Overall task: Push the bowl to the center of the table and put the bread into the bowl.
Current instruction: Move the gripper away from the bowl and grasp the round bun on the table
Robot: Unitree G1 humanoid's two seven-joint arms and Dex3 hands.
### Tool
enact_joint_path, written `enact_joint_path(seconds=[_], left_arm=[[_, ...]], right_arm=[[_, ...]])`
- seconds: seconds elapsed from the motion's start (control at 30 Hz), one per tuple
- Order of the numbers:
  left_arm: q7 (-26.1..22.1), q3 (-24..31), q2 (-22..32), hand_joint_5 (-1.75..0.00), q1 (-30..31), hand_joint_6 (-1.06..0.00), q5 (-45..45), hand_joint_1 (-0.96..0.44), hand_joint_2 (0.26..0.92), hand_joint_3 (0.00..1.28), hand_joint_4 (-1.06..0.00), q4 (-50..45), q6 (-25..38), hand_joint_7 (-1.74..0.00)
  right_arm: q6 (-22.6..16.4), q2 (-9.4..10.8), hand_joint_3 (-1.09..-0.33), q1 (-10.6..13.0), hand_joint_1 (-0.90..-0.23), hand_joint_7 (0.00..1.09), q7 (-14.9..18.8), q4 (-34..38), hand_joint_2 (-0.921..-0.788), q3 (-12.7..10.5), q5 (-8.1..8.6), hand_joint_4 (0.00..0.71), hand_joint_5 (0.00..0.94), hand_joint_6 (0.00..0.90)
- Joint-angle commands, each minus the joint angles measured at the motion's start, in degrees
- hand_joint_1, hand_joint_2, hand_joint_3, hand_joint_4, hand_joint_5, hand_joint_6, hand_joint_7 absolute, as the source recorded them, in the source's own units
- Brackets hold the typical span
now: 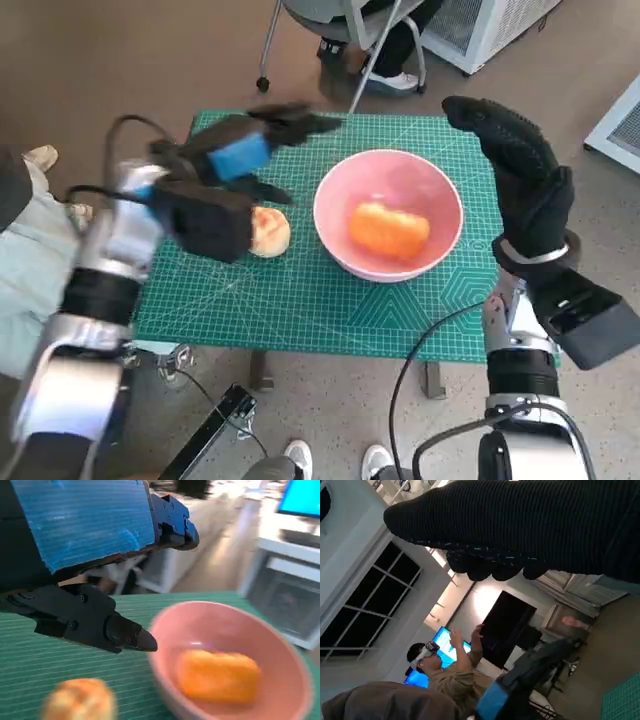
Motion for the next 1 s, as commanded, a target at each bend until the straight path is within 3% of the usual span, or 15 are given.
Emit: enact_joint_path(seconds=[0.03, 0.53, 1.0], left_arm=[[-1.52, 0.70, 1.71, -0.01, 1.94, -0.33, -0.81, -0.03, 0.882, 0.00, -0.17, -2.29, 3.02, -0.06], [0.04, -2.11, 2.07, 0.00, 3.22, -0.34, 2.92, -0.04, 0.865, 0.00, -0.18, 4.80, 4.83, -0.03], [4.71, -7.82, -2.90, -0.01, -0.33, -0.35, 8.49, -0.08, 0.863, 0.00, -0.20, 15.60, 7.16, -0.02]], right_arm=[[0.26, 0.49, -0.722, 0.49, -0.660, 0.83, 0.83, 1.34, -0.921, 0.05, 0.73, 0.327, 0.002, 0.031], [0.42, 0.23, -0.726, -0.19, -0.642, 0.83, 1.88, 2.28, -0.921, 0.01, 1.38, 0.327, 0.001, 0.030], [0.59, 0.24, -0.727, 0.06, -0.625, 0.83, 1.75, 1.67, -0.921, 0.21, 0.98, 0.327, 0.001, 0.026]])
